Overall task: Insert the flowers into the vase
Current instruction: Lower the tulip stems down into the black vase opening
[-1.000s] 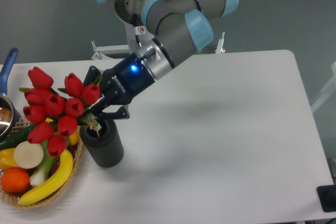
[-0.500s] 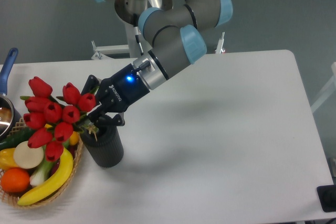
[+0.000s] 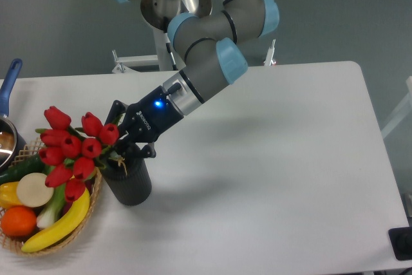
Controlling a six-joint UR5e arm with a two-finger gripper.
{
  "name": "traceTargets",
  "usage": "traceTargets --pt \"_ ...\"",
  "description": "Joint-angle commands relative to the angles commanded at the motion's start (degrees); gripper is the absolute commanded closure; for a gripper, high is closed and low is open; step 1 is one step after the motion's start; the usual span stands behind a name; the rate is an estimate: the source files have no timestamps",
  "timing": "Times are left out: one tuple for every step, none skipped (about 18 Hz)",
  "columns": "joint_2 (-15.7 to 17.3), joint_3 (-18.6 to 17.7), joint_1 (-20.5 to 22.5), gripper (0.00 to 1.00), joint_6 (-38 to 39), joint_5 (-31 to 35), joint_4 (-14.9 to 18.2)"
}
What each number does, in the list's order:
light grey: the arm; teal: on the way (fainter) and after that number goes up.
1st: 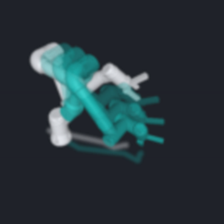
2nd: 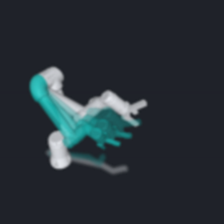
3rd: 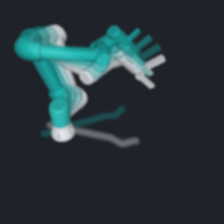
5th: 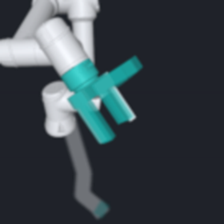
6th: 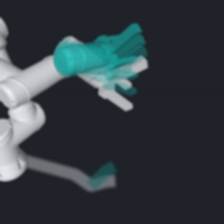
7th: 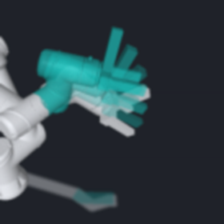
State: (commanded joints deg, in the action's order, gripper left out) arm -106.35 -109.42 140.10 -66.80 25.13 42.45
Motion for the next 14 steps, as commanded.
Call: traceTargets --pt "-0.17 -0.09 0.0 0.76 -0.09 0.18 0.0" --pt "-0.35 -0.18 0.09 0.74 -0.09 0.19 0.0" --pt "-0.44 -0.18 0.17 0.73 -0.09 0.19 0.0" --pt "-0.44 -0.18 0.18 0.72 0.0 0.27 0.09" --pt "-0.61 -0.18 0.26 0.7 0.0 0.62 0.09" --pt "-0.62 -0.18 0.44 0.7 0.0 0.97 0.09" --pt "-0.62 -0.18 0.7 0.66 0.0 1.15 0.09" --pt "-0.53 -0.18 1.14 0.59 0.0 1.15 0.09" --pt "-0.53 -0.35 1.66 0.44 0.0 1.07 0.09" --pt "-0.44 -0.61 1.76 0.33 0.09 1.15 0.0" --pt "-0.18 -1.05 2.02 0.22 0.09 1.15 0.0" --pt "0.0 -1.49 2.46 0.13 0.09 1.15 0.0" --pt "0.09 -1.84 2.81 0.09 0.09 1.15 0.09" --pt "0.43 -2.11 2.99 0.07 0.26 1.15 0.17"
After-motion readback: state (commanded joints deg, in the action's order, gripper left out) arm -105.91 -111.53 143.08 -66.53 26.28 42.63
